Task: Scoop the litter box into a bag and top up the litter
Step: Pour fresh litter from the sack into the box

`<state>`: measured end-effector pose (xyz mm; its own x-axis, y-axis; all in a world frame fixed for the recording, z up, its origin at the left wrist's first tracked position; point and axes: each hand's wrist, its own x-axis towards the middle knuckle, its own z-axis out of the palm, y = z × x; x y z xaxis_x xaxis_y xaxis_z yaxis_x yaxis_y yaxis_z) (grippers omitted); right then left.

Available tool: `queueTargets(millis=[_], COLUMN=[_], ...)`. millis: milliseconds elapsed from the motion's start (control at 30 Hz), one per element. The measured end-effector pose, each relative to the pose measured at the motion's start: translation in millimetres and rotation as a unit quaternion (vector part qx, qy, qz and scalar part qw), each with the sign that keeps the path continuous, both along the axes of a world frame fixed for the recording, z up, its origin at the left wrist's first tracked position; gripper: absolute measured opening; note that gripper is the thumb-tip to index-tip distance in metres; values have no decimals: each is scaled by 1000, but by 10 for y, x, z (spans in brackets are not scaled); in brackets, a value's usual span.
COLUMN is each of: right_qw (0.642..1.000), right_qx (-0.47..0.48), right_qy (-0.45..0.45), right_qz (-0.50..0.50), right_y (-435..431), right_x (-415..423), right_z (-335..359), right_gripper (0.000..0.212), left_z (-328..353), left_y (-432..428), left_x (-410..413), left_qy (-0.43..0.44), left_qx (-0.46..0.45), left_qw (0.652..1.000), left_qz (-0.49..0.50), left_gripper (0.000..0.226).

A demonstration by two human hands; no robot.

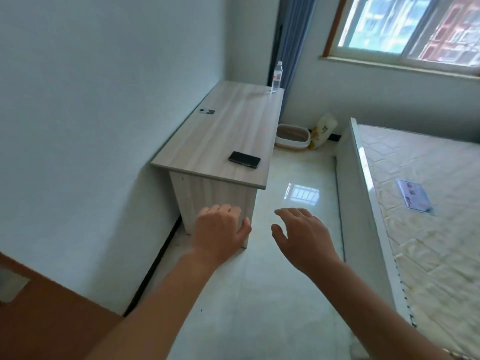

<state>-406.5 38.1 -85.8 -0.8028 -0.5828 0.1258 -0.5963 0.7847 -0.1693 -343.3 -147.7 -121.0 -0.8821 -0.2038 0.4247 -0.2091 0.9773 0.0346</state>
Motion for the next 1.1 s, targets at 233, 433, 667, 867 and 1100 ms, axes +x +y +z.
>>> queueTargets(millis=[233, 433, 667, 867, 1100], right_qw=[995, 991, 993, 995, 994], right_qx=[-19, -40, -64, -77, -68], right_qy=[8, 1, -14, -12, -18], right_qz=[-98, -131, -98, -70, -79], right_y=[257, 456, 560, 603, 621], right_x=[-739, -1572, -2700, -3565, -4465], right_z=[111, -27, -4, 92, -20], right_gripper=[39, 41, 41, 41, 42], left_z=[191, 149, 302, 416, 257], left_y=[149, 317, 452, 581, 549], left_x=[-1080, -1998, -2973, -3677, -4613], left_qy=[19, -1, -33, -34, -33], left_qx=[11, 15, -20, -11, 28], left_qw=[996, 995, 997, 997, 995], left_qz=[-92, -103, -69, -64, -90], left_gripper=[44, 48, 52, 53, 53])
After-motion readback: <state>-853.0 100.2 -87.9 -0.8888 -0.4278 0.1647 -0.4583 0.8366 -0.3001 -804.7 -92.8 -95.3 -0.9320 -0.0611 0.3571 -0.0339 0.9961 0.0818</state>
